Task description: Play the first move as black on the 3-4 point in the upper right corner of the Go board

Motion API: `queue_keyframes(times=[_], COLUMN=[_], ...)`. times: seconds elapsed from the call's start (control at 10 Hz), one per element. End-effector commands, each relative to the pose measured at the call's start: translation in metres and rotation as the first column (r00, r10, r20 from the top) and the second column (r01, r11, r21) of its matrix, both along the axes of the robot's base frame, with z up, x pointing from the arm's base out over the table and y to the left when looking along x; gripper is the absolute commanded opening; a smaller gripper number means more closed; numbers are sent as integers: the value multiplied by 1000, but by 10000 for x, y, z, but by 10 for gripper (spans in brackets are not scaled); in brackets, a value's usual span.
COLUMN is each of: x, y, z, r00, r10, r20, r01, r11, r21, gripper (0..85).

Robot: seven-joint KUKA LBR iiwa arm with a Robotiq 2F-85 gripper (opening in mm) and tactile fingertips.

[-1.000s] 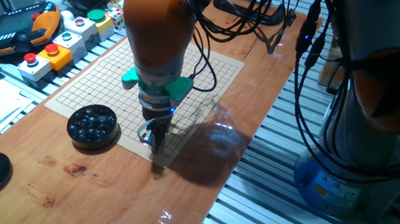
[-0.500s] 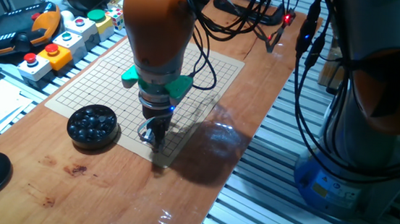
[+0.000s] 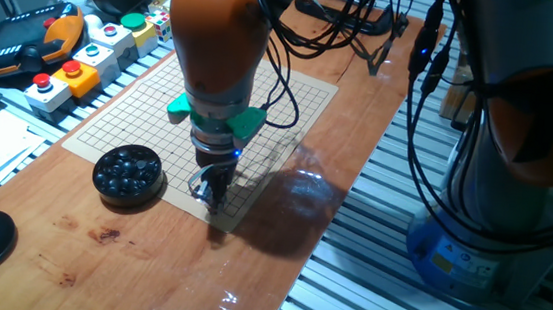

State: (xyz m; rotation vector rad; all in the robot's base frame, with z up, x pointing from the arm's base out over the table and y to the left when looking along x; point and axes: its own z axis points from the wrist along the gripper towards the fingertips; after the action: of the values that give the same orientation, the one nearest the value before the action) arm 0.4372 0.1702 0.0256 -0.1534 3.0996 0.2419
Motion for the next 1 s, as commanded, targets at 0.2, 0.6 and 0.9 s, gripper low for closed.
queue_keyframes(times=[0.2,0.6,0.9], x=[26,44,49], y=[-31,-83,-112], z=[-25,-20,-22], r00=[1000,1000,1000], r10=[1,5,8], r20=[7,10,12], r01=[0,-5,-7], r11=[1000,1000,1000], r21=[-6,-16,-19], gripper=[7,7,7])
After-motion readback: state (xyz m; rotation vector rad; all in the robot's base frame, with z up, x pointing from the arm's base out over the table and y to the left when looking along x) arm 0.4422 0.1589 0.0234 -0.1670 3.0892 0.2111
